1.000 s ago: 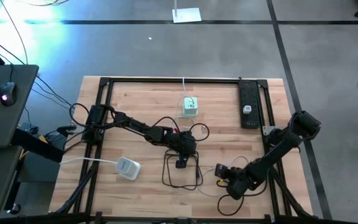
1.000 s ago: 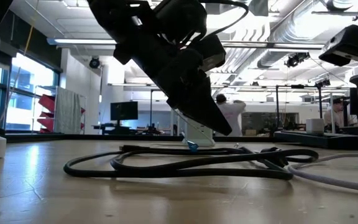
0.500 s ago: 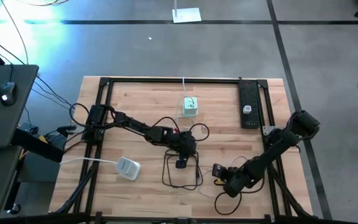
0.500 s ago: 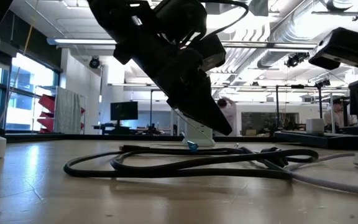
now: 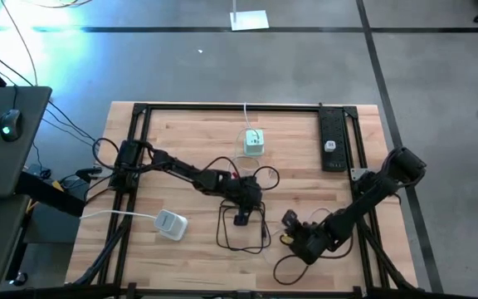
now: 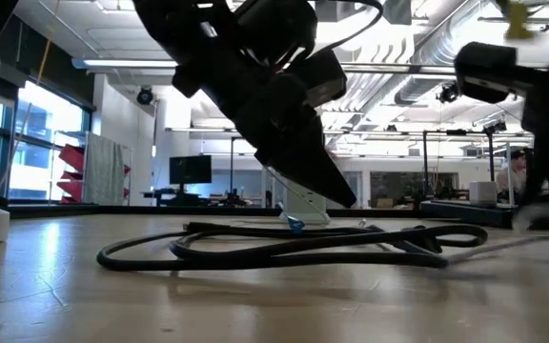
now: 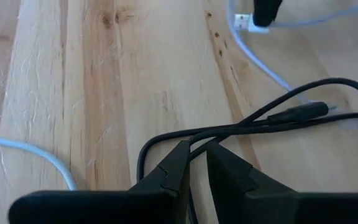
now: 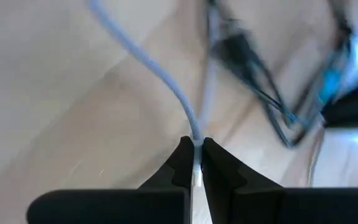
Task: Insert USB
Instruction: Insert the white charger cable into the white charger adapter
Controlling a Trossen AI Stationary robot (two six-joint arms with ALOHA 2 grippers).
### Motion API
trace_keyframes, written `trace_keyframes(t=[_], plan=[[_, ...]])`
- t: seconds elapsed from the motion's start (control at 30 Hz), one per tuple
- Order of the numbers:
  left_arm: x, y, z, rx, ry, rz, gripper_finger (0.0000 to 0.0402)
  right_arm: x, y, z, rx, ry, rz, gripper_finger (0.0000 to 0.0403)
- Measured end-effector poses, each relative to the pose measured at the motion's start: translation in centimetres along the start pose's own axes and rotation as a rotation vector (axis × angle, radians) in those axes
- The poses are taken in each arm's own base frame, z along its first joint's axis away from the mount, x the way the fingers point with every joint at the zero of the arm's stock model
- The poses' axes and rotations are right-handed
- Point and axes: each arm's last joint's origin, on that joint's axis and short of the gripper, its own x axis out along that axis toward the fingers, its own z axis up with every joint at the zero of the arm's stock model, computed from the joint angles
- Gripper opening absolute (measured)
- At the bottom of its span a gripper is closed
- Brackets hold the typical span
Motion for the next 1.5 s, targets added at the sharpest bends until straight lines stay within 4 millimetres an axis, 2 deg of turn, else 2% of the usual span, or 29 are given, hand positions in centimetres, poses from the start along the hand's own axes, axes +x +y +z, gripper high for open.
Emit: trace_keyframes(t=[0.07, 0.2, 0.33, 0.43, 0.6, 0.73, 0.87, 1.03, 1.3, 1.5], plan=[[0.0, 0.0, 0.0, 0.005, 0.001, 0.015, 0.0035, -0.7, -0.2, -0.1, 0.078, -0.004, -0.042, 0.0001], [0.0, 0.1, 0.3, 0.005, -0.026, 0.043, 0.0035, -2.6, -0.1, -0.2, 0.095, -0.032, -0.061, 0.0], [0.0, -0.7, 1.4, 0.036, -0.14, -0.006, 0.0035, -4.8, -1.0, -0.4, 0.177, -0.091, -0.048, 0.0], [-0.2, -1.9, 2.2, 0.103, -0.225, -0.071, 0.0035, -6.3, -1.8, -2.3, 0.312, -0.211, -0.092, 0.0], [-0.3, -3.6, 2.8, 0.191, -0.298, -0.105, 0.0035, -8.1, -2.4, -6.8, 0.503, -0.56, -0.147, 0.0], [-0.4, -4.2, 3.2, 0.252, -0.338, -0.087, 0.0035, -8.7, -3.0, -9.3, 0.593, -0.794, -0.165, 0.0], [-0.8, -3.8, 4.1, 0.226, -0.43, 0.041, 0.0035, -9.2, -3.4, -10.3, 0.601, -0.919, -0.178, 0.0], [-0.9, -2.8, 5.1, 0.252, -0.571, 0.124, 0.0053, -9.1, -3.9, -10.1, 0.618, -0.937, -0.207, 0.0], [0.3, -0.8, 6.5, 0.254, -0.635, 0.189, 0.0125, -8.3, -4.2, -9.6, 0.617, -0.928, -0.23, 0.0], [1.3, -0.9, 7.3, 0.302, -0.646, 0.201, 0.0131, -8.0, -4.4, -9.5, 0.602, -0.919, -0.256, 0.0]])
